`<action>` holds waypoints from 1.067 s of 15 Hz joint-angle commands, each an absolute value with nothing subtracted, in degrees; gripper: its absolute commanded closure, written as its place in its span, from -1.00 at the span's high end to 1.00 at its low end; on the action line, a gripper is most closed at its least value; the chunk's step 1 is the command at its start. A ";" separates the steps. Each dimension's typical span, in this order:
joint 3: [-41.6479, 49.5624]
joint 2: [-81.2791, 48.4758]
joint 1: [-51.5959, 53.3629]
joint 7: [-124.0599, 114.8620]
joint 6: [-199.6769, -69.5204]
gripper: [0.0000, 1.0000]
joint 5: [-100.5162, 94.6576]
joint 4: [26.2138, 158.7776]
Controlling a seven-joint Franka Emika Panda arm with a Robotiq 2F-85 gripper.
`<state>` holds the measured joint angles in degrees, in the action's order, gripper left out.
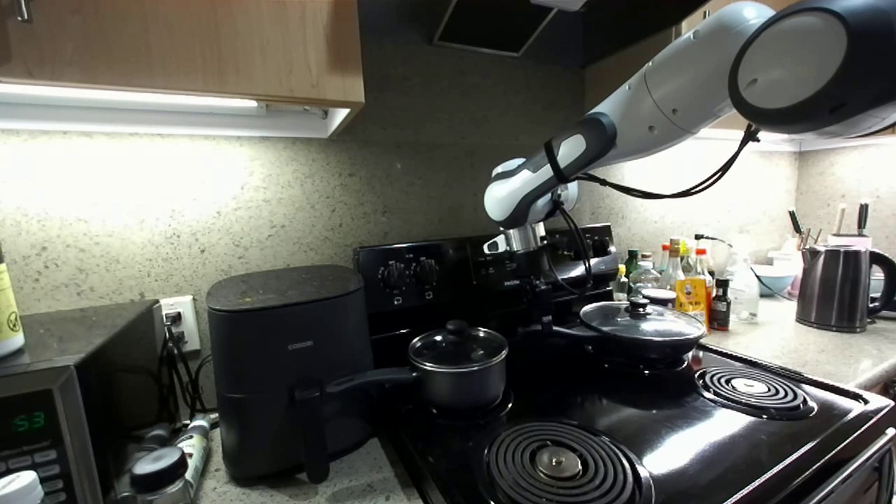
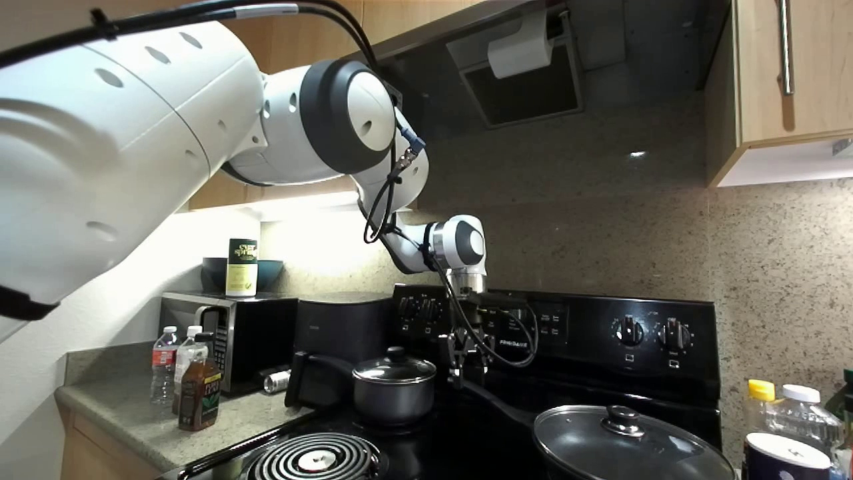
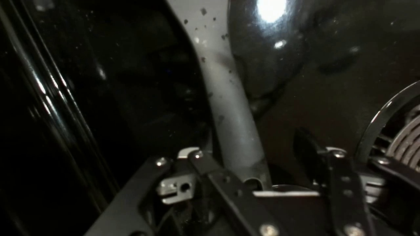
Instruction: Rotate the black pan.
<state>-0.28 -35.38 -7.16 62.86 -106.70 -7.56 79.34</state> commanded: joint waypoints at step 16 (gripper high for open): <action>-1.81 -33.33 -8.45 64.59 -108.95 1.00 -5.31 82.30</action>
<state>-0.97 -33.72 -7.46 62.81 -108.21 -6.76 81.29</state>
